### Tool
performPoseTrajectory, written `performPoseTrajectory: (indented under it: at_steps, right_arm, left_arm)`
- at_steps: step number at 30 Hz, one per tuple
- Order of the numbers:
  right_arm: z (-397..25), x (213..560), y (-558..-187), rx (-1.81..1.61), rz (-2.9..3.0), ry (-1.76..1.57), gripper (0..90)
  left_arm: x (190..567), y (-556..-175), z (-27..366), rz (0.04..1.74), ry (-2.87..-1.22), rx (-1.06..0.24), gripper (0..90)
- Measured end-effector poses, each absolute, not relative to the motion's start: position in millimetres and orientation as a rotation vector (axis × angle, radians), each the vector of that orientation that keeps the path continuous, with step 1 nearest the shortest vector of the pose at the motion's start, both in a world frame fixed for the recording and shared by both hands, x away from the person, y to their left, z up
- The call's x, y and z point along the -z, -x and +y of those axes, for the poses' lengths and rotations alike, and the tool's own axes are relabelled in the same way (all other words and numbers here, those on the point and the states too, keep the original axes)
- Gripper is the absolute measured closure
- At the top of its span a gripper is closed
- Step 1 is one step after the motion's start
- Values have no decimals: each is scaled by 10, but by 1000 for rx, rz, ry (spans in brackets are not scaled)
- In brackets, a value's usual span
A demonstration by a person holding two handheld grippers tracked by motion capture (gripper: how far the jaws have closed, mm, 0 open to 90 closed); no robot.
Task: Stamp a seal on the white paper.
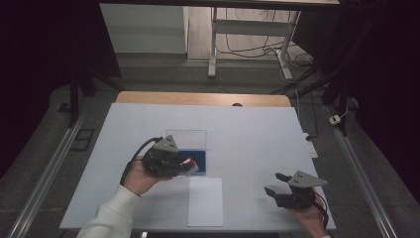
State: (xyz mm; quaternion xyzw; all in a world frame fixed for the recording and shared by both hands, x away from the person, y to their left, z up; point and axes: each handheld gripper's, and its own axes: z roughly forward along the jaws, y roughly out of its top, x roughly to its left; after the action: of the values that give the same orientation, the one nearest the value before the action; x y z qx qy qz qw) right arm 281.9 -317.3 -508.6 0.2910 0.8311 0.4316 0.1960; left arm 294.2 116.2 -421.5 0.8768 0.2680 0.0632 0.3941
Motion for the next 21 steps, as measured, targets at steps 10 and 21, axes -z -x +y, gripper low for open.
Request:
performPoseTrajectory:
  at_steps: [10, 21]
  right_arm:
    - [-3172, 5085, -2815, -1213, 2320, -808, 316]
    - [-3174, 5084, -2813, -1195, 2326, -808, 317]
  left_arm:
    - [4282, -2875, 1036, 643, -2257, -135, 700]
    - [4358, -2791, 858, 580, -2309, -117, 700]
